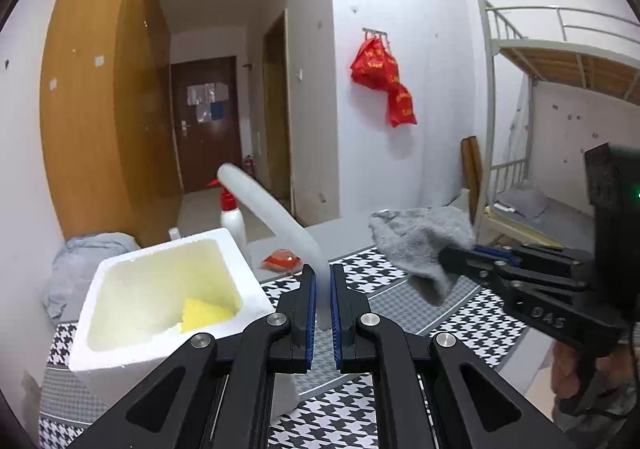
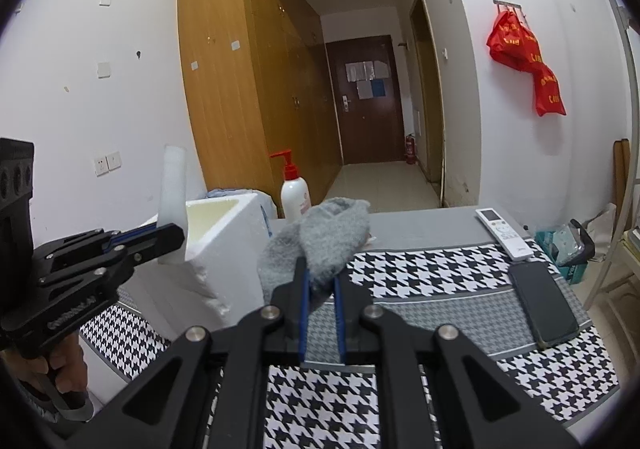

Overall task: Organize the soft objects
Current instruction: 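Lift the foam tube with left tool while right tool carries the sock, both toward the foam box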

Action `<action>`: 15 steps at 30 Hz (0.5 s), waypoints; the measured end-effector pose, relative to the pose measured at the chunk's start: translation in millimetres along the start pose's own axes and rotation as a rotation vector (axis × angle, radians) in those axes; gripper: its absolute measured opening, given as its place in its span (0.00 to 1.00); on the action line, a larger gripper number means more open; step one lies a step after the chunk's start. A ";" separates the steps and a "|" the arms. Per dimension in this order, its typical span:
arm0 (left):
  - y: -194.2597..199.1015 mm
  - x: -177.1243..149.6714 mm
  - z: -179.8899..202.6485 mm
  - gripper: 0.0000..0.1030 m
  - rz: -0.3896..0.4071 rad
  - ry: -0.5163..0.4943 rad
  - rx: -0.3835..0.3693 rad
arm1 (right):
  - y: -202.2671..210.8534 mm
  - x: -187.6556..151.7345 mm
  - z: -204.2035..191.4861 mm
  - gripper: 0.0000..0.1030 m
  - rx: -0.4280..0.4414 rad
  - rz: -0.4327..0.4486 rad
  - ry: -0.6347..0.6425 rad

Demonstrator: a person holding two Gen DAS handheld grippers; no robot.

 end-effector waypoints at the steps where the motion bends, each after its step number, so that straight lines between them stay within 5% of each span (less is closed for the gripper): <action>1: 2.4 1.8 -1.4 0.07 0.009 -0.004 0.000 | -0.3 0.4 -1.8 0.13 -0.003 0.001 0.001; 15: 18.6 9.8 -31.6 0.07 0.050 0.019 0.033 | -4.2 14.9 -31.2 0.13 0.007 0.026 0.011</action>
Point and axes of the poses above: each gripper's, at about its wrist camera, not at the fingertips, and y roughly against the way its jaws point, z to its right, x to its top, the point moved 9 cm from there along -y, roughly the way its jaws point, and after that the axes turned 3 degrees about z, right-handed, at the moved point
